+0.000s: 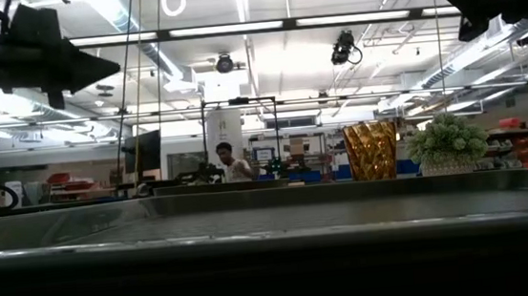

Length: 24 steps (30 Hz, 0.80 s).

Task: Pick and place plate/cup/fork/spoon on tray
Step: Put the brown cup on the top right of the black serving tray

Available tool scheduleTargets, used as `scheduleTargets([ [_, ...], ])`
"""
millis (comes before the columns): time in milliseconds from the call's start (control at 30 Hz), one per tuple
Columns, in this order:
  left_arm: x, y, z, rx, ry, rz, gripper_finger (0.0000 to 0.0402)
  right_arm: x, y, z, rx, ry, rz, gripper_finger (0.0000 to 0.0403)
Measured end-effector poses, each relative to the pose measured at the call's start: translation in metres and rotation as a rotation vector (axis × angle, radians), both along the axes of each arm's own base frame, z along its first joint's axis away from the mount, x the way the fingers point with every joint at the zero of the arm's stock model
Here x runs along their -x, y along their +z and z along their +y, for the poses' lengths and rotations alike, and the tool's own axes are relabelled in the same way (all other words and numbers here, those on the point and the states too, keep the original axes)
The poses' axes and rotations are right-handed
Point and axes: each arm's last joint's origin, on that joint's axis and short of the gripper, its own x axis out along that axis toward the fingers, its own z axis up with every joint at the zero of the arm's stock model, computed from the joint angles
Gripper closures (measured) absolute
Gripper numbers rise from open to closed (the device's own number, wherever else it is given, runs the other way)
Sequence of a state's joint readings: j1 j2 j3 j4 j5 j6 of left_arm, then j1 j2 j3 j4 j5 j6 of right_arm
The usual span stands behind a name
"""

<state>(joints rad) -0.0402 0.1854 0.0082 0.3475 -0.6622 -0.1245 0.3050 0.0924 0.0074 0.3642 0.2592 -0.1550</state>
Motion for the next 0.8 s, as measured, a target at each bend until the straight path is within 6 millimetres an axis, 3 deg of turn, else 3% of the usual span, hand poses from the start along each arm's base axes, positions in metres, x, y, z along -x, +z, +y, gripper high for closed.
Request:
scheduleTargets([
  [433,-0.032,-0.010,-0.007,-0.008,-0.233,0.108,0.0390,-0.004,-0.002,0.001,-0.208,0.058,0.039,0.0261],
  [800,-0.079,0.018,0.000,-0.097,-0.189,0.251,0.0390,-0.011,-0.003,0.000,-0.301,-0.039,0.042,0.0261],
])
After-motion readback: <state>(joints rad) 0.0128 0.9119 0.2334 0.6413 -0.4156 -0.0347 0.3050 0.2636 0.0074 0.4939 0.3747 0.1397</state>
